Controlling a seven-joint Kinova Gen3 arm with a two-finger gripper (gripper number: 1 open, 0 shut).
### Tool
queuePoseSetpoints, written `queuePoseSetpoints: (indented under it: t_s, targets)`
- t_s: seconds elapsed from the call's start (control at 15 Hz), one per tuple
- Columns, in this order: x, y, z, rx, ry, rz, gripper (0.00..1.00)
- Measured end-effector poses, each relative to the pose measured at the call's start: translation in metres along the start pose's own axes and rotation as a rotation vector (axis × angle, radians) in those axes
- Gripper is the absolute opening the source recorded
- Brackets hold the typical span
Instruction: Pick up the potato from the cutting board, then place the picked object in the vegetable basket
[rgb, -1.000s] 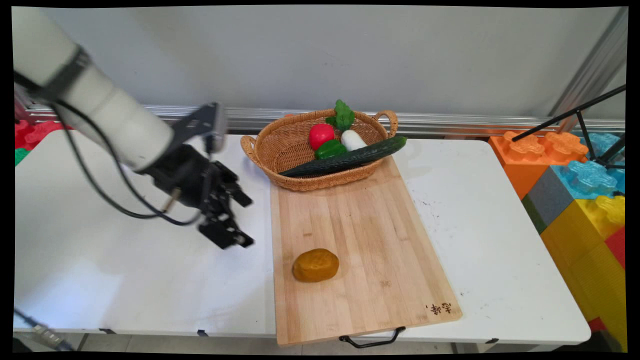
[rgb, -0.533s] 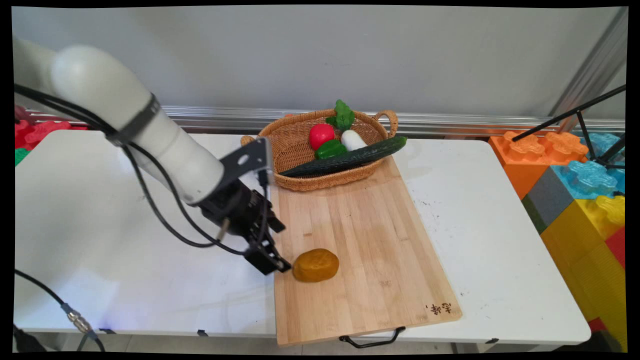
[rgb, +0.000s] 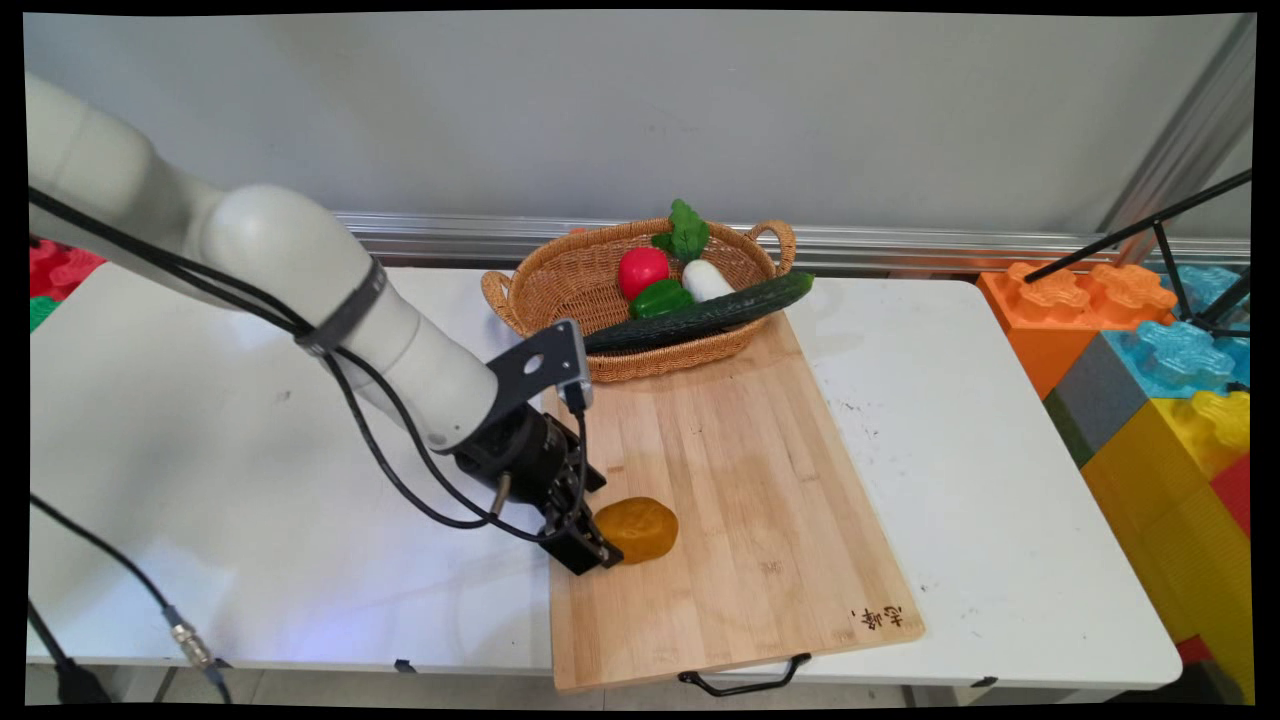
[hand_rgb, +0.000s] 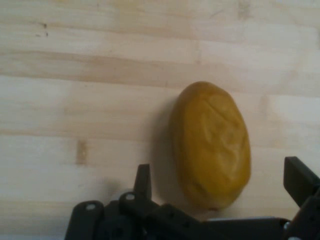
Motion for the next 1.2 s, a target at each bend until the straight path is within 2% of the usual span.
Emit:
queuePoseSetpoints:
  t_s: [0.2,0.27,0.53,0.73,1.0,1.2]
  targets:
    - [-0.002,0.000,0.013,0.002,0.010,-0.005,1.00]
    - [-0.002,0.000,0.015,0.002,0.014,-0.005,0.00]
    - [-0.002,0.000,0.021,0.004,0.029,-0.012,0.00]
    - [0.000,0.001,0.013,0.006,0.045,-0.037,0.00]
    - [0.016,0.002,-0.018,0.011,0.075,-0.054,0.00]
    - [0.037,-0.003,-0.043,0.042,0.106,-0.044,0.00]
